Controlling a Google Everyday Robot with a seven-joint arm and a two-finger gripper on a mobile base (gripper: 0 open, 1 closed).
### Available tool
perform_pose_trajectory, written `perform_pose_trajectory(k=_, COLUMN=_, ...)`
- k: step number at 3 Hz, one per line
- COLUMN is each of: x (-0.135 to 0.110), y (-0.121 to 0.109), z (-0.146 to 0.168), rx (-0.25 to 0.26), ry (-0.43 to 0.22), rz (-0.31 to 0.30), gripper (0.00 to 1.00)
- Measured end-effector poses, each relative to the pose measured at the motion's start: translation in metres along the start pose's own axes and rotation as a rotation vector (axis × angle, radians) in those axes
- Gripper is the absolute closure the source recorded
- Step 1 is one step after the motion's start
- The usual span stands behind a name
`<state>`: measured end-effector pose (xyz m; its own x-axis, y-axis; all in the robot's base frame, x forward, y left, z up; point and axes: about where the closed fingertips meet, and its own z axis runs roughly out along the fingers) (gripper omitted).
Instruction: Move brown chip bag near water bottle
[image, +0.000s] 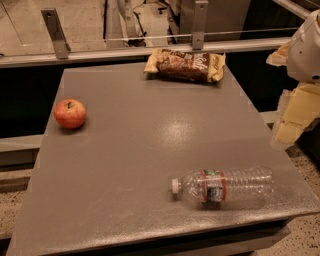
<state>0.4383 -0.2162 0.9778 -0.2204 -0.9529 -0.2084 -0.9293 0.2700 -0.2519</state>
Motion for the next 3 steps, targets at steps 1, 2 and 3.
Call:
perform_pose_trajectory(k=1, x=0.0, y=0.0, z=0.0, rx=0.0, ry=0.0, rz=0.0, gripper=0.0)
perform_pose_trajectory(k=2, x=-0.006, y=-0.01, z=0.003, rx=0.016, ry=-0.032, rz=-0.007, gripper=0.0)
perform_pose_trajectory(k=3, x=-0.027, y=-0.034, z=0.021, rx=0.025, ry=-0.101, rz=-0.025, gripper=0.0)
